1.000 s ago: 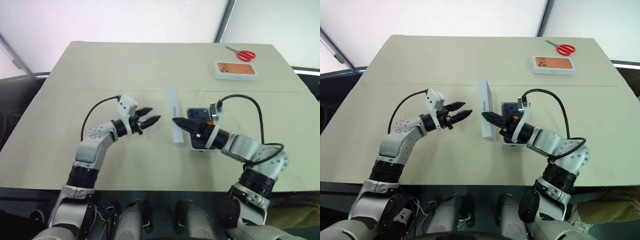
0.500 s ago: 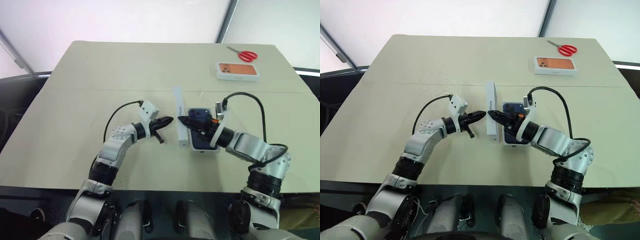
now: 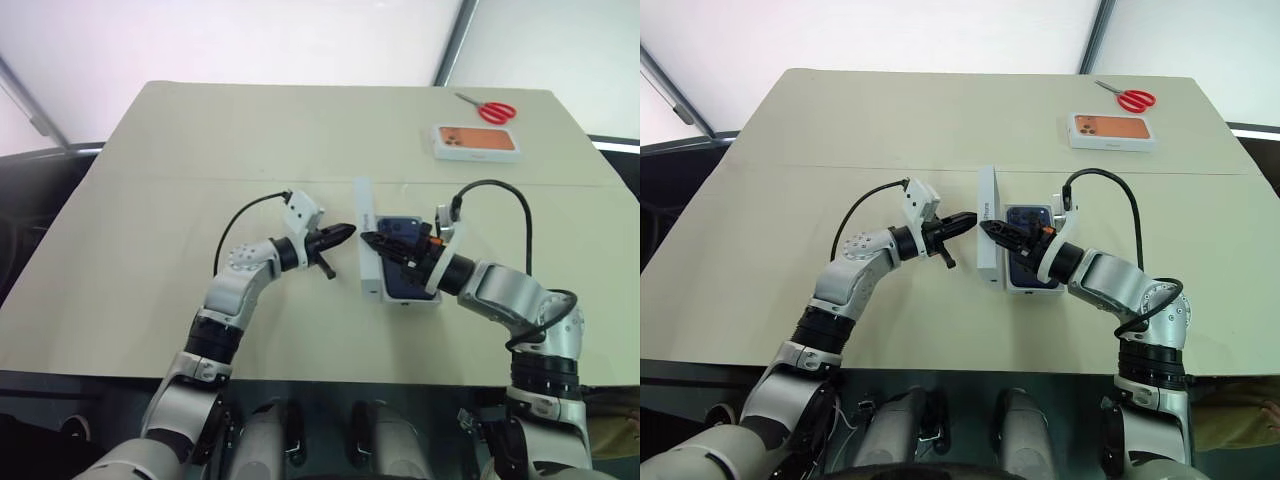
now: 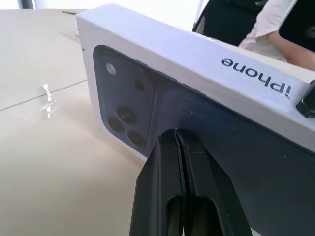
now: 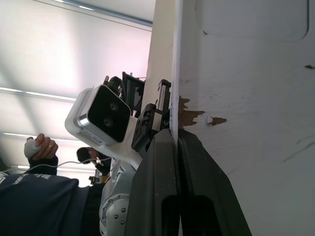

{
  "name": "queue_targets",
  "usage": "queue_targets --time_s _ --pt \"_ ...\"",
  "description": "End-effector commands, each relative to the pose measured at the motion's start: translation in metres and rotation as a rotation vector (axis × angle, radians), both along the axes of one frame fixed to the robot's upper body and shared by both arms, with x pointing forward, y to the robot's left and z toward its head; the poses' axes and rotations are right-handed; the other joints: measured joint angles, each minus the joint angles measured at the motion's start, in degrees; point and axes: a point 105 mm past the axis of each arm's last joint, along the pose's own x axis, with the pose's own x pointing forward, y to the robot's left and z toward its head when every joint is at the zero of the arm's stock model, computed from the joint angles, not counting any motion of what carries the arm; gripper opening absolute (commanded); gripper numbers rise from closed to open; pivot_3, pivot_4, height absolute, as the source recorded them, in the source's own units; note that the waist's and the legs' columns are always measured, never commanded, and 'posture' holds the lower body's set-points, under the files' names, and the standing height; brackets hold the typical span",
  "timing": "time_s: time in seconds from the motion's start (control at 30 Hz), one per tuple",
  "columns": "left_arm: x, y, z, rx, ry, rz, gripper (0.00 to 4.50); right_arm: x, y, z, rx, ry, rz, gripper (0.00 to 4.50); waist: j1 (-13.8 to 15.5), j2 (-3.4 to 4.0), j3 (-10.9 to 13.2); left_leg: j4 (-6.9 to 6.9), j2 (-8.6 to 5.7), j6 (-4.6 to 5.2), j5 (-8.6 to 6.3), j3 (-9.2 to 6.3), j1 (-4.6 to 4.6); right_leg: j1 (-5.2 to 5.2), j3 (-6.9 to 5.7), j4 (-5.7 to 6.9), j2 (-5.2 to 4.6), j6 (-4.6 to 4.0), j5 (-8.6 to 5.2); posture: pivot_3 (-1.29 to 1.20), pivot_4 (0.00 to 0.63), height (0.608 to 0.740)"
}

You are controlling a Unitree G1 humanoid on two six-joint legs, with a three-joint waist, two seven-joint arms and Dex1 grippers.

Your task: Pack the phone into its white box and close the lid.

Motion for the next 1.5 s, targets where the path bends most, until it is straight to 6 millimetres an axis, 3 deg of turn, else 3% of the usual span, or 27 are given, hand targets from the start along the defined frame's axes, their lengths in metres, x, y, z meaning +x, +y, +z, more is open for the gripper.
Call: queue_targets --time_s 0.03,0.13,0.27,0.43,0.57,0.73,0.77,0.9,1.0,1.1,1.33,1.5 --pt "-0.005 -0.005 0.011 -0.033 -0.019 -0.029 0.06 -0.005 0.001 0.01 0.003 -0.044 0.032 0.0 0.0 0.0 0.0 0.0 0.0 0.0 0.0 0.0 0.0 0.0 0.0 0.0 0.0 0.0 0.0 0.0 0.15 0.738" --pt "-0.013 -0.002 0.006 -0.024 -0.001 -0.054 0.06 -0.008 0.005 0.015 -0.009 -0.076 0.069 0.0 -0.2 0.0 0.0 0.0 0.01 0.0 0.0 0.0 0.0 0.0 0.0 -0.01 0.0 0.0 0.0 0.0 0.15 0.738" --pt "-0.015 0.002 0.0 -0.013 0.007 -0.049 0.06 -0.009 0.0 0.007 -0.041 -0.049 0.068 0.0 0.0 0.0 0.0 0.0 0.05 0.0 0.0 0.0 0.01 -0.01 0.0 0.0 0.03 0.0 0.0 0.0 0.15 0.738" --pt "-0.013 -0.008 -0.001 -0.026 0.008 -0.046 0.06 -0.005 -0.008 0.0 -0.063 -0.008 0.042 0.0 0.1 0.0 0.0 0.01 0.01 0.1 -0.06 0.0 0.0 0.02 0.0 -0.06 -0.02 0.0 0.0 0.0 0.15 0.738" --pt "-0.014 -0.019 -0.004 -0.039 0.023 -0.058 0.0 -0.001 -0.012 -0.001 -0.073 0.001 0.022 1.33 0.0 0.0 0.0 0.02 0.01 0.1 -0.06 0.0 0.0 0.03 0.0 -0.06 -0.03 0.0 0.0 0.0 0.15 0.738" --pt "-0.016 -0.028 -0.007 -0.042 0.026 -0.075 0.0 0.011 -0.029 0.015 -0.12 -0.046 -0.053 3.8 0.0 0.0 0.0 0.03 0.02 0.11 -0.06 0.0 0.0 0.02 0.0 -0.05 -0.01 0.0 0.0 0.0 0.15 0.738" --pt "-0.016 -0.028 -0.008 -0.042 0.036 -0.075 0.0 0.014 -0.037 0.021 -0.248 -0.134 -0.058 4.25 0.0 0.03 0.0 0.03 0.02 0.11 -0.07 0.01 0.0 0.02 0.0 -0.06 -0.01 0.0 0.0 0.0 0.15 0.738" --pt "-0.015 -0.032 -0.009 -0.037 0.022 -0.08 0.0 0.025 -0.074 0.056 -0.43 -0.328 -0.101 4.25 0.1 0.08 0.0 0.1 0.01 0.2 -0.11 0.01 -0.09 -0.04 0.0 -0.07 -0.02 0.0 -0.01 0.0 0.15 0.738" --pt "-0.012 -0.039 -0.008 -0.042 0.02 -0.085 0.0 0.027 -0.095 0.052 -0.772 -0.486 -0.078 4.25 0.8 0.06 0.0 0.1 0.01 0.23 -0.14 -0.01 -0.13 -0.07 -0.03 -0.1 -0.02 0.01 -0.01 0.0 0.15 0.738" --pt "-0.012 -0.05 -0.009 -0.046 0.018 -0.106 0.0 0.039 -0.111 0.059 -0.919 -0.636 -0.137 4.25 0.9 0.01 0.0 0.11 0.05 0.24 -0.14 0.01 -0.14 -0.07 -0.04 -0.16 -0.02 0.01 -0.01 0.0 0.15 0.738" --pt "-0.015 -0.074 -0.005 -0.036 -0.01 -0.163 0.0 0.046 -0.106 0.035 -1.145 -0.826 -0.083 4.25 1.3 0.0 0.0 0.15 0.04 0.16 -0.09 0.05 -0.16 -0.09 -0.11 -0.13 -0.1 0.02 0.0 0.0 0.15 0.738" --pt "-0.014 -0.064 0.0 -0.041 -0.032 -0.151 0.0 0.046 -0.103 0.019 -1.26 -0.898 -0.031 4.25 1.2 0.0 0.0 0.15 0.04 -0.11 0.07 0.05 -0.15 -0.11 -0.12 -0.09 -0.14 0.01 0.0 0.0 0.15 0.738"
